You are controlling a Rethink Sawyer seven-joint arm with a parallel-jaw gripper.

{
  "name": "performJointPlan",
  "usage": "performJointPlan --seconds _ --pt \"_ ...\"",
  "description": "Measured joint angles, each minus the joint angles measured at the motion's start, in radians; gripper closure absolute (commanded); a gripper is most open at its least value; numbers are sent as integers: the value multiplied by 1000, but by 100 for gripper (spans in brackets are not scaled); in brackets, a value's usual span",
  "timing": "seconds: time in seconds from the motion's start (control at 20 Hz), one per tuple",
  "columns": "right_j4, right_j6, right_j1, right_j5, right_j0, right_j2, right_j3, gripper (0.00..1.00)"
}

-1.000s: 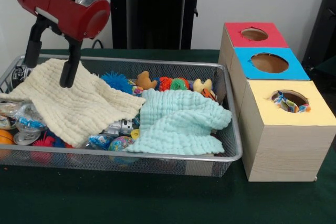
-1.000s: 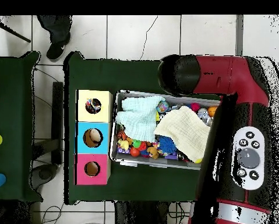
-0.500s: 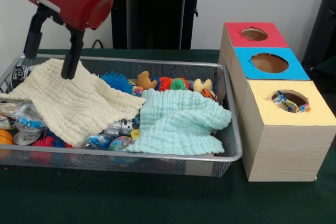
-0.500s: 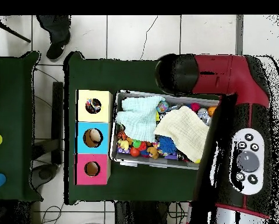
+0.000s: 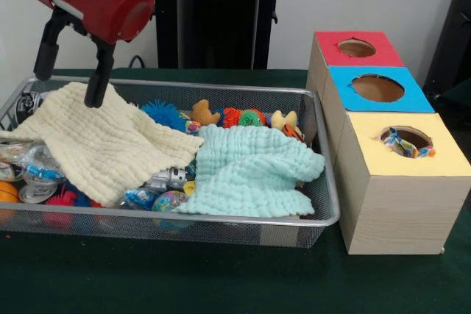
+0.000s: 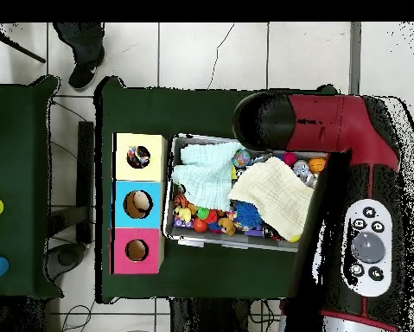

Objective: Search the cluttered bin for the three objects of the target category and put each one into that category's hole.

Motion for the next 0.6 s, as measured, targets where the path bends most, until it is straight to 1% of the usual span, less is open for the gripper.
performJointPlan --seconds 0.15,0.2,0.4,0.45,0.6 --pt "0 0 0 -29 -1 -4 18 0" --pt "0 0 3 -59 -3 -5 30 0" --pt "0 0 9 -112 -6 -6 48 0" --pt "0 0 14 -143 -6 -9 63 0" --pt "0 0 20 -167 -6 -11 79 0"
